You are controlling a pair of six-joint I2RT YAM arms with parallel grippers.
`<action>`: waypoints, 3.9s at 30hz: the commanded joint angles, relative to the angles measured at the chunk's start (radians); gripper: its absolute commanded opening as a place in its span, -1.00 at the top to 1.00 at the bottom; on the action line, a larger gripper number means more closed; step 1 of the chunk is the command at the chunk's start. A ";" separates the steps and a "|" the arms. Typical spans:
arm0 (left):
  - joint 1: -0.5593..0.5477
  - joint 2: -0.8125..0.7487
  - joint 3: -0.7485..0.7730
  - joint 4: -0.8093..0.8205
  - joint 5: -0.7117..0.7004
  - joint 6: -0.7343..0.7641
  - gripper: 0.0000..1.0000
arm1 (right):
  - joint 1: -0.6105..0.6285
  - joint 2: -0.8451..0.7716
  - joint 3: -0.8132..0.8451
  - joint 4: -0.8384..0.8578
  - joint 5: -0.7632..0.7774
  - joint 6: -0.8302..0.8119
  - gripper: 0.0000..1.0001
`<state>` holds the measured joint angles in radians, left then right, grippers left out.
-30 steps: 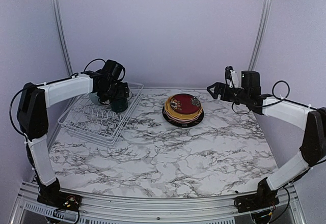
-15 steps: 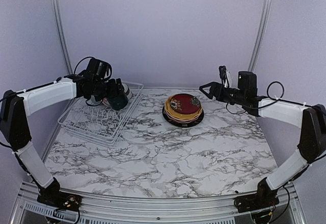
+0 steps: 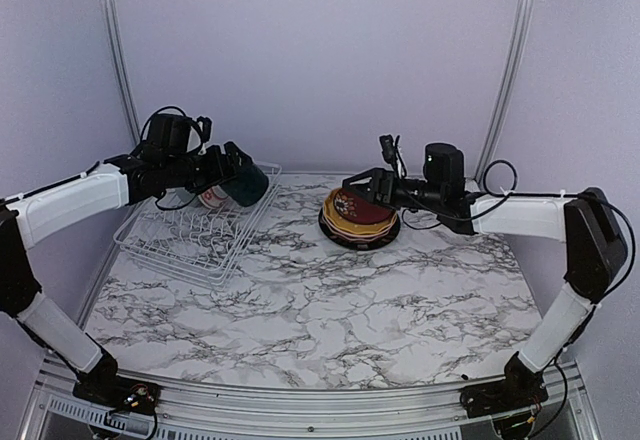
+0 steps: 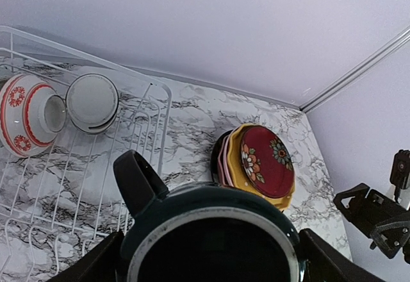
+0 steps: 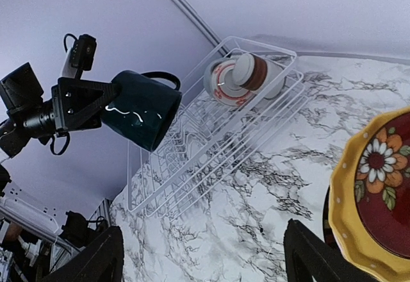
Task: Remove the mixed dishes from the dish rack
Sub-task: Pass from the left arm to the right, then place the cup at the corner of the board.
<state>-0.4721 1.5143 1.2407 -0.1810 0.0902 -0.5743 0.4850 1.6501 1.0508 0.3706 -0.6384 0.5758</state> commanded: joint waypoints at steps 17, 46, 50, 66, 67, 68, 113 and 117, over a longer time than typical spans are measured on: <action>-0.101 -0.135 -0.083 0.344 0.209 -0.104 0.12 | 0.159 0.133 0.201 0.256 -0.136 0.246 -0.42; -0.154 -0.121 -0.183 0.713 0.321 -0.290 0.15 | 0.210 0.136 0.216 0.509 -0.225 0.463 0.68; -0.154 -0.118 -0.197 0.735 0.318 -0.299 0.10 | 0.208 0.129 0.221 0.498 -0.224 0.459 1.00; -0.140 -0.202 -0.176 0.512 0.182 -0.155 -0.98 | 0.072 -0.089 0.159 0.096 -0.149 0.211 1.00; -0.138 -0.207 -0.169 0.489 0.171 -0.141 -0.98 | 0.052 -0.115 0.157 0.032 -0.139 0.167 1.00; -0.136 -0.212 -0.163 0.470 0.164 -0.129 -0.98 | 0.031 -0.140 0.159 -0.037 -0.125 0.123 1.00; -0.132 -0.180 -0.158 0.185 0.074 0.039 -0.98 | -0.258 0.266 0.600 -1.008 0.609 -0.537 1.00; -0.132 -0.168 -0.140 0.151 0.064 0.051 -0.98 | -0.258 0.314 0.629 -1.018 0.611 -0.542 1.00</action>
<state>-0.6083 1.3258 1.0676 0.0307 0.1719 -0.5552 0.2314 1.9377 1.6062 -0.6662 -0.0498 0.0509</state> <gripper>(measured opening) 0.989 0.034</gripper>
